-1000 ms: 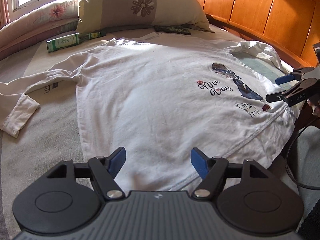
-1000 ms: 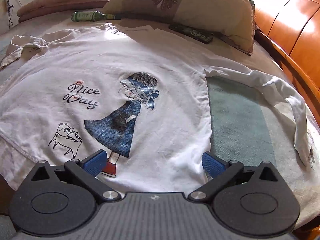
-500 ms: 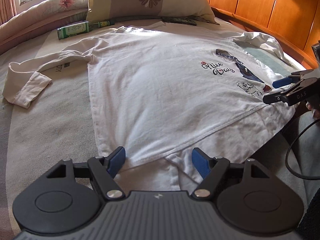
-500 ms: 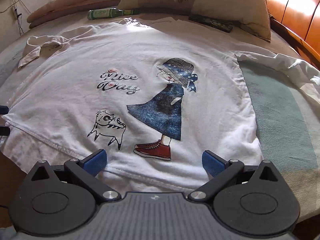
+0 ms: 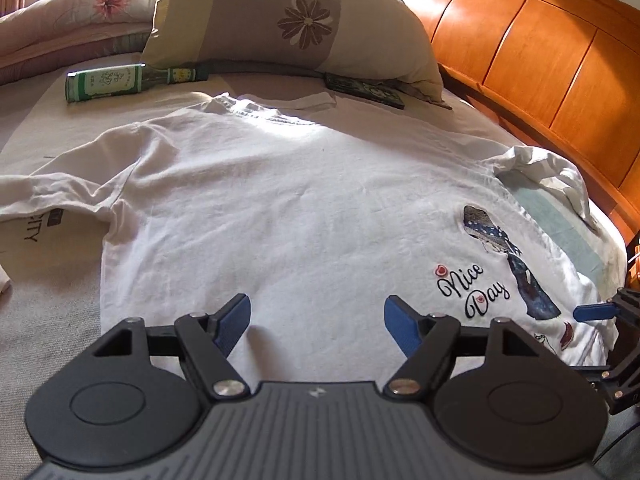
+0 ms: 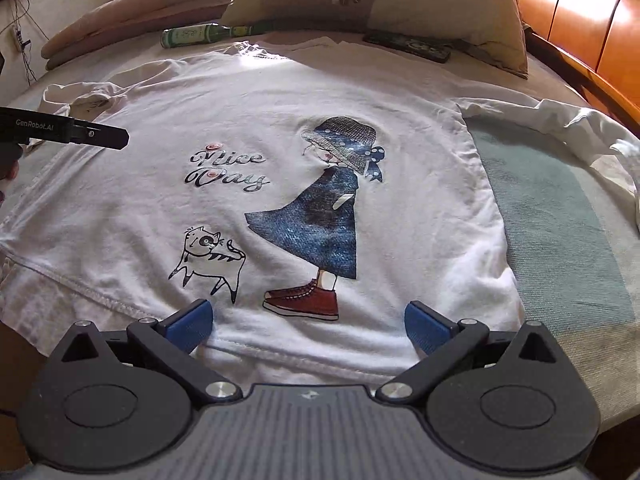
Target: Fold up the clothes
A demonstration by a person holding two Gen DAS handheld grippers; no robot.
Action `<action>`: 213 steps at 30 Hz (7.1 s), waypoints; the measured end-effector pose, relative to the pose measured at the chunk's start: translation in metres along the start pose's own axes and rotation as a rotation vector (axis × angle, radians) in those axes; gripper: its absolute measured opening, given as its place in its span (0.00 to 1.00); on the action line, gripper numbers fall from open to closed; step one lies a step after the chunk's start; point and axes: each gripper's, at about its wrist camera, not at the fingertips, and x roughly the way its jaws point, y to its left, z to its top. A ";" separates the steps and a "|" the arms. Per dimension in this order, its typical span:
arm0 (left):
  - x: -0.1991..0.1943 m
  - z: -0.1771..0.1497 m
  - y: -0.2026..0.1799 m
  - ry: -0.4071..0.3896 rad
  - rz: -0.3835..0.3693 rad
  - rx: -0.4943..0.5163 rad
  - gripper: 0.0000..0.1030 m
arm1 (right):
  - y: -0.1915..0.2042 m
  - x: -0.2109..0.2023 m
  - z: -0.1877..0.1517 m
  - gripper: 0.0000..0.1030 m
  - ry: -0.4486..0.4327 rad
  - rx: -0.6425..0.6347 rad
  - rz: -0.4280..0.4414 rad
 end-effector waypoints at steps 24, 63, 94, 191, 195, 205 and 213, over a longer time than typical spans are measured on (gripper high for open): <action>0.113 0.094 -0.003 0.078 0.013 -0.018 0.75 | -0.001 -0.001 -0.001 1.00 -0.005 -0.006 0.003; 0.129 0.076 -0.141 0.098 -0.264 0.120 0.82 | -0.290 0.074 0.147 1.00 -0.200 0.160 -0.546; 0.115 0.077 -0.138 0.058 -0.247 0.150 0.85 | -0.304 0.043 0.165 1.00 -0.265 0.217 -0.330; 0.129 0.067 -0.131 0.047 -0.206 0.166 0.98 | -0.357 0.009 0.127 0.46 -0.123 0.028 -0.281; 0.130 0.066 -0.133 0.050 -0.197 0.174 0.98 | -0.420 0.021 0.107 0.52 -0.095 0.179 -0.474; 0.131 0.067 -0.136 0.058 -0.180 0.189 0.98 | -0.442 0.043 0.089 0.17 -0.114 0.235 -0.463; 0.131 0.069 -0.136 0.063 -0.180 0.173 0.98 | -0.433 0.032 0.107 0.50 -0.203 0.302 -0.597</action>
